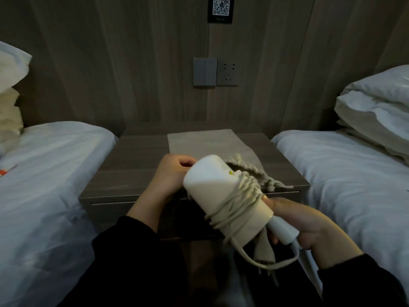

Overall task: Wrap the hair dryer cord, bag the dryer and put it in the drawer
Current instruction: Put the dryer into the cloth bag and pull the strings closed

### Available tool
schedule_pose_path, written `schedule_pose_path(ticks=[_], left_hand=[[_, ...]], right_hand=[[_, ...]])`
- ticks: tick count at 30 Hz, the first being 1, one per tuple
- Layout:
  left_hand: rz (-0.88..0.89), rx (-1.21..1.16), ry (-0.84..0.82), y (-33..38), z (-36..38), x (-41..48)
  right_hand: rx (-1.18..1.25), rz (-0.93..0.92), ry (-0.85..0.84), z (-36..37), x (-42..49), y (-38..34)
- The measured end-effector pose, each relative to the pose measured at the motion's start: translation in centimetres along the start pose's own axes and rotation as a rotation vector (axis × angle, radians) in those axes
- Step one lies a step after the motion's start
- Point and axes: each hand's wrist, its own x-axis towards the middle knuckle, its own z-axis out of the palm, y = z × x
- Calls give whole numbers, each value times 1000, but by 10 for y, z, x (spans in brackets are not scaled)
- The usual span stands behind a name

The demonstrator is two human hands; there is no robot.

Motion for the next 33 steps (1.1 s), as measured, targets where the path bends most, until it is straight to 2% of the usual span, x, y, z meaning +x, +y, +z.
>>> schedule_pose_path(ticks=[2, 5, 9, 14, 20, 23, 26, 30, 33], left_hand=[[-3, -93, 9, 2, -2, -1], [10, -156, 45, -1, -5, 1], [18, -83, 12, 0, -5, 0], [28, -14, 39, 4, -4, 0], [222, 169, 190, 15, 1, -7], [326, 203, 213, 20, 5, -10], [381, 166, 141, 27, 7, -16], [451, 132, -70, 34, 11, -25], [491, 176, -171, 35, 14, -28]], right_hand=[[-14, 18, -1, 3, 2, 1], [1, 47, 85, 1, 4, 3], [79, 73, 191, -3, 3, 0], [95, 110, 221, -1, 5, -1], [-79, -20, 277, 2, 0, -6], [-166, -43, 283, 2, -1, -7], [-186, -34, 276, 2, 0, -6], [-188, -22, 289, 3, 2, -3], [-97, -23, 327, 2, 5, -4]])
